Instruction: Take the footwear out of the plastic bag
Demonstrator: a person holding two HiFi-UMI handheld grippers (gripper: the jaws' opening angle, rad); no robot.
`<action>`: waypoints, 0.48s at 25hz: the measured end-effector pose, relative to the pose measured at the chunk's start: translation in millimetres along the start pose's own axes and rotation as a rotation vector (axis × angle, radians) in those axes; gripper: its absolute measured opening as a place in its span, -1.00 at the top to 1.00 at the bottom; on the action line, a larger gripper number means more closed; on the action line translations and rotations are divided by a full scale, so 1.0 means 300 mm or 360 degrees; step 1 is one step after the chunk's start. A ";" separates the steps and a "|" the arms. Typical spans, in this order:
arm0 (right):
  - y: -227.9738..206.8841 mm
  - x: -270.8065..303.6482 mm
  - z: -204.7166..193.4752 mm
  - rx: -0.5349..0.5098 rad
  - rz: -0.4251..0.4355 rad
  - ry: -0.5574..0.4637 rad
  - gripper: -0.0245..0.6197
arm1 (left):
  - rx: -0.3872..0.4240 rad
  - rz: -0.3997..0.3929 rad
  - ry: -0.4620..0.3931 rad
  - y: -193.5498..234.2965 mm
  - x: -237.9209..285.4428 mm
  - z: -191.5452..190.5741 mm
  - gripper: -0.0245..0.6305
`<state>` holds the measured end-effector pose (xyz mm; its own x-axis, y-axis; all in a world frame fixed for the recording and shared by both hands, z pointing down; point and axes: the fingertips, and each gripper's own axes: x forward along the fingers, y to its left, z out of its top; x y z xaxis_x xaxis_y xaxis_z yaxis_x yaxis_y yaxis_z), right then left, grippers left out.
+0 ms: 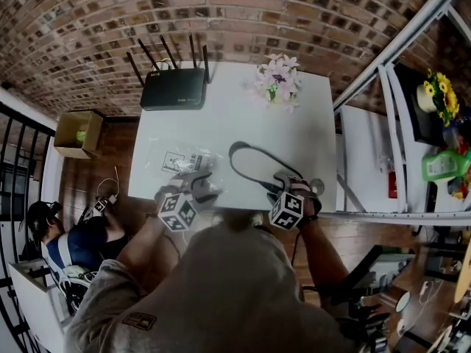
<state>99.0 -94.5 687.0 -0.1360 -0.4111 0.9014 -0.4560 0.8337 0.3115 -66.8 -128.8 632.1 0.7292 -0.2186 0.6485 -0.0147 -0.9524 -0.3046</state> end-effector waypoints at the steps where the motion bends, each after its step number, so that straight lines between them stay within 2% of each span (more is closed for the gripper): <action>1: -0.004 -0.003 0.001 0.0010 -0.0003 -0.0003 0.06 | -0.0022 0.0004 -0.0015 0.002 -0.001 0.003 0.06; 6: -0.044 -0.055 0.044 0.0129 -0.0085 -0.0098 0.21 | -0.0238 0.0027 -0.0142 0.015 -0.023 0.029 0.06; 12: -0.068 -0.152 0.094 0.0494 -0.0181 -0.0287 0.46 | -0.0541 0.0034 -0.0390 0.011 -0.048 0.089 0.09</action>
<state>89.7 -103.1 631.0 -0.2090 -0.5759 0.7903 -0.7184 0.6387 0.2755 -59.0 -123.2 603.1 0.8668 -0.2211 0.4469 -0.2266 -0.9731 -0.0420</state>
